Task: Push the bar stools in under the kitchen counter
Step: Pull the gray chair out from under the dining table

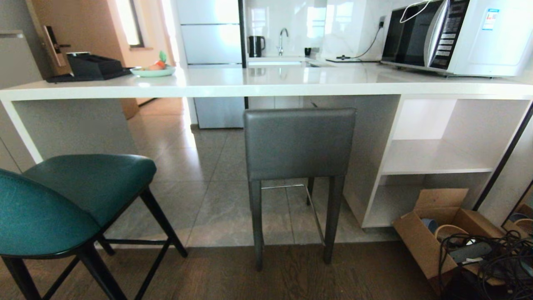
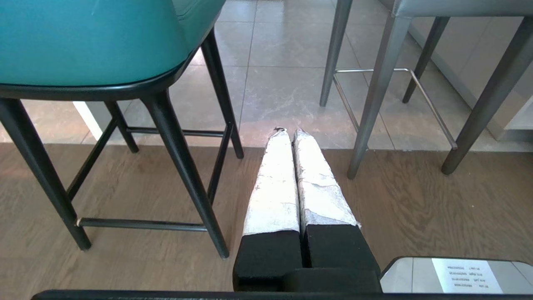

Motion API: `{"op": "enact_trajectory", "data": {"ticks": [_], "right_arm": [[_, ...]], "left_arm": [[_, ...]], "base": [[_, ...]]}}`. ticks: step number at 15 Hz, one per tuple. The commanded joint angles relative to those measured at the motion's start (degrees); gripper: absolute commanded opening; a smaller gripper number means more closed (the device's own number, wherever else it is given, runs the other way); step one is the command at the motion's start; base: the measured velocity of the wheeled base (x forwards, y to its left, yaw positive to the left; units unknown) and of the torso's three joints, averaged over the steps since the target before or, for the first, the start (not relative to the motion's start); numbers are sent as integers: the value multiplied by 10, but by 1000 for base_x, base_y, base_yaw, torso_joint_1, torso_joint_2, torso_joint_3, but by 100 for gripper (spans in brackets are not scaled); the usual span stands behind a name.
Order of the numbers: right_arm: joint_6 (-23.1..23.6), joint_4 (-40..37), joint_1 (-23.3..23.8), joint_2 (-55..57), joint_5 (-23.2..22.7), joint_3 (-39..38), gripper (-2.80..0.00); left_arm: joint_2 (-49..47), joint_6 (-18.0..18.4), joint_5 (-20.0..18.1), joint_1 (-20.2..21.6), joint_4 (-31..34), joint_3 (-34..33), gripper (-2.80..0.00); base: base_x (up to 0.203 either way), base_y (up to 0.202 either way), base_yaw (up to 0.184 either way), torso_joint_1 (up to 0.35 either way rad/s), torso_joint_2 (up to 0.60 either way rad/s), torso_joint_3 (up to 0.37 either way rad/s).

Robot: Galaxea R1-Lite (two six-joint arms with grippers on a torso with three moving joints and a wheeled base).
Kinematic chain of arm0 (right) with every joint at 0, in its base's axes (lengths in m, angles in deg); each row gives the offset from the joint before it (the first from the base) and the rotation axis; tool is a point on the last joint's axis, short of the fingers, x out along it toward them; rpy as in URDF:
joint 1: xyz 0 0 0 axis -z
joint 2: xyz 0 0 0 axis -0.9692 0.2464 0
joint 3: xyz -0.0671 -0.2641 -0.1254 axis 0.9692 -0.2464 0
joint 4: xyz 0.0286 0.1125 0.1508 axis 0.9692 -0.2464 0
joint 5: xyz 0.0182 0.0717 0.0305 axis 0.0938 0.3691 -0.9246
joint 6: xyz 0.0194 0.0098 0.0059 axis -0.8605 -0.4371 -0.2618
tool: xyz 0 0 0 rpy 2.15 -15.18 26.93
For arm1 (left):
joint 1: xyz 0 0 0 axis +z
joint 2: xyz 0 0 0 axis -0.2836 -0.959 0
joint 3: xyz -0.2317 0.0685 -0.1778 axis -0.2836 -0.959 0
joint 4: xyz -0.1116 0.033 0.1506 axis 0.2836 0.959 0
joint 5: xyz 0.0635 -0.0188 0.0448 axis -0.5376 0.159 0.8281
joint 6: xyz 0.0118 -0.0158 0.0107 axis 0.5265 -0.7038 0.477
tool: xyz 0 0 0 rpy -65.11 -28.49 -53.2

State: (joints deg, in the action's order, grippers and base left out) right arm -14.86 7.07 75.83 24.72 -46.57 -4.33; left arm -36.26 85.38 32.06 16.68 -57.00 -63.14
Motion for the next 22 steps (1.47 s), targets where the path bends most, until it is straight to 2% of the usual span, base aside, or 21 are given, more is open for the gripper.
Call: {"op": "enact_trajectory", "data": {"ticks": [1, 4, 8, 10, 16, 19, 22], "right_arm": [[0, 0, 0, 1, 0, -3, -280], [1, 0, 0, 1, 0, -3, -280], [0, 0, 0, 1, 0, -3, -280], [-1, 0, 0, 1, 1, -3, -280], [-1, 0, 0, 1, 0, -3, -280], [0, -1, 0, 1, 0, -3, -280], [-1, 0, 0, 1, 1, -3, -280]], "left_arm": [[0, 0, -2, 0, 1, 0, -280], [-1, -10, 10, -1, -42, -13, -280], [0, -9, 10, 0, -39, -12, -280], [0, 5, 3, 1, -41, -12, -280], [-1, -10, 5, 0, -39, -12, -280], [0, 7, 4, 1, -50, -15, -280], [0, -16, 3, -1, -59, -19, -280]], "base": [[0, 0, 0, 0, 0, 0], [0, 0, 0, 0, 0, 0], [0, 0, 0, 0, 0, 0], [0, 0, 0, 0, 0, 0], [0, 0, 0, 0, 0, 0], [0, 0, 0, 0, 0, 0], [0, 0, 0, 0, 0, 0]]}}
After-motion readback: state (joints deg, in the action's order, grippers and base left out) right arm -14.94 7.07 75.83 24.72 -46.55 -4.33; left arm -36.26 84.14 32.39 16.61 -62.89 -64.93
